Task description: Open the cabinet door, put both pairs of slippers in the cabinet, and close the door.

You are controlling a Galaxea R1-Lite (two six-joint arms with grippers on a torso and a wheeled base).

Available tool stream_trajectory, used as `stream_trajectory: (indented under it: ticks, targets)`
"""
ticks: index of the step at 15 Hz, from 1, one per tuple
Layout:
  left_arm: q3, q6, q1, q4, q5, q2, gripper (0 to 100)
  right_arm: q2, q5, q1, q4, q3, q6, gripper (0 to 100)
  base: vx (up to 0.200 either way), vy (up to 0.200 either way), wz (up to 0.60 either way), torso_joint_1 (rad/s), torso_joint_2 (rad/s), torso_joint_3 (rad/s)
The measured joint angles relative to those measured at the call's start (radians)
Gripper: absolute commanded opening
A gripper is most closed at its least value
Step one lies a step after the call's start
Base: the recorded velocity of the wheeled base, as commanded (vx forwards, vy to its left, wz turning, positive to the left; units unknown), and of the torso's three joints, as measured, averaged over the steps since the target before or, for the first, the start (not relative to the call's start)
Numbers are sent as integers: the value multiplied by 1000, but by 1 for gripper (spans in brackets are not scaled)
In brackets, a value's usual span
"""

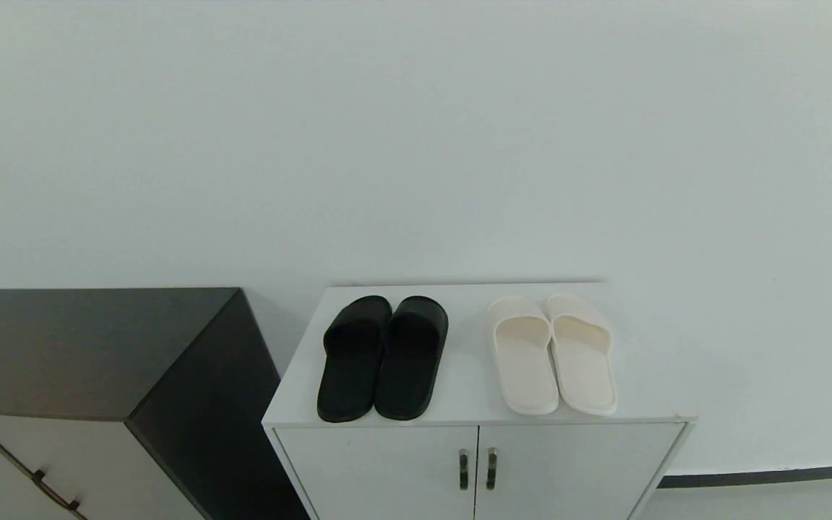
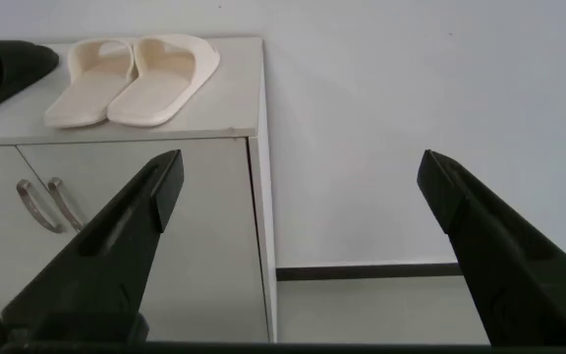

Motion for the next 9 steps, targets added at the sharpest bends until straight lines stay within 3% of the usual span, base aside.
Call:
stream_trajectory:
  ticks: [9]
  targets:
    - [0,0,0,1,2,0,100,12,-18,0,-14,-45,28,100,0,0,0,0,0,0]
